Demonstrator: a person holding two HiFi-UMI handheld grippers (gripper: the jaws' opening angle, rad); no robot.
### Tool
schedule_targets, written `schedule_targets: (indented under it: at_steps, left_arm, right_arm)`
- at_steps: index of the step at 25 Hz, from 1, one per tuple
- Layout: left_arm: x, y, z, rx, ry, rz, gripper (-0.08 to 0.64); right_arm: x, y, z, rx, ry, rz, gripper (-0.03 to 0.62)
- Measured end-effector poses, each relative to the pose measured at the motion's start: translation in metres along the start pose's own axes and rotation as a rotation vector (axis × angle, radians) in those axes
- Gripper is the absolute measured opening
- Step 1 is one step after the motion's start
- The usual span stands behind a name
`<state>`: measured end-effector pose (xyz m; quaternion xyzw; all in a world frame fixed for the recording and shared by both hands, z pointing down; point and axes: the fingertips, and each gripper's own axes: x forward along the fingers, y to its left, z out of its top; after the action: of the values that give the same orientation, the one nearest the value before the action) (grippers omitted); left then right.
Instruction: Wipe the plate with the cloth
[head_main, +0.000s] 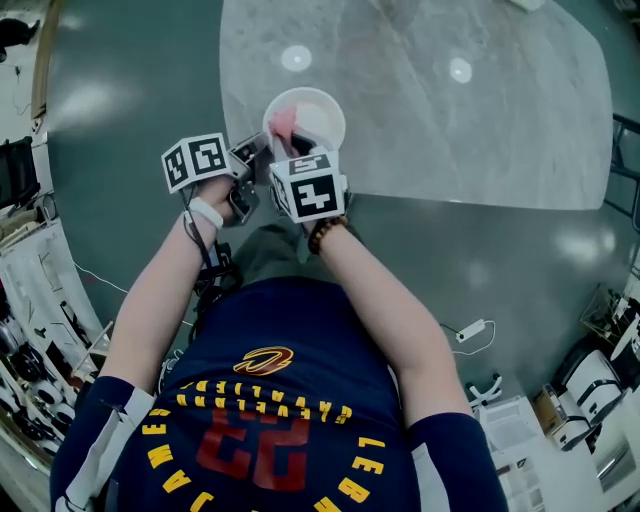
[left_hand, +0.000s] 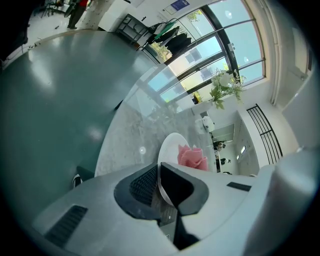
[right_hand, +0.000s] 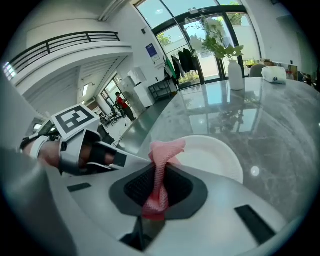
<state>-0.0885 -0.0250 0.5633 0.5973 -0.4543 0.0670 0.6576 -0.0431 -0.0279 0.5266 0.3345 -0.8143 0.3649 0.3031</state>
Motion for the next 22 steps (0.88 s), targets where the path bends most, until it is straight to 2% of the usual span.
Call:
schedule_targets:
  at_steps: [4, 12, 17, 22]
  left_arm:
    - [0.001, 0.001, -0.002, -0.008, 0.003, -0.005, 0.021]
    - [0.002, 0.003, -0.004, -0.010, 0.006, -0.012, 0.021]
    - [-0.001, 0.003, -0.003, -0.016, 0.009, -0.014, 0.020]
    - [-0.001, -0.001, -0.002, -0.014, 0.007, -0.014, 0.020]
  right_arm:
    - [0.012, 0.011, -0.009, -0.025, 0.041, 0.019, 0.040]
    - [0.022, 0.000, -0.028, -0.011, 0.090, 0.008, 0.040]
    - [0.013, -0.012, -0.029, 0.000, 0.086, -0.017, 0.040]
    - [-0.009, -0.048, -0.029, 0.040, 0.062, -0.084, 0.040]
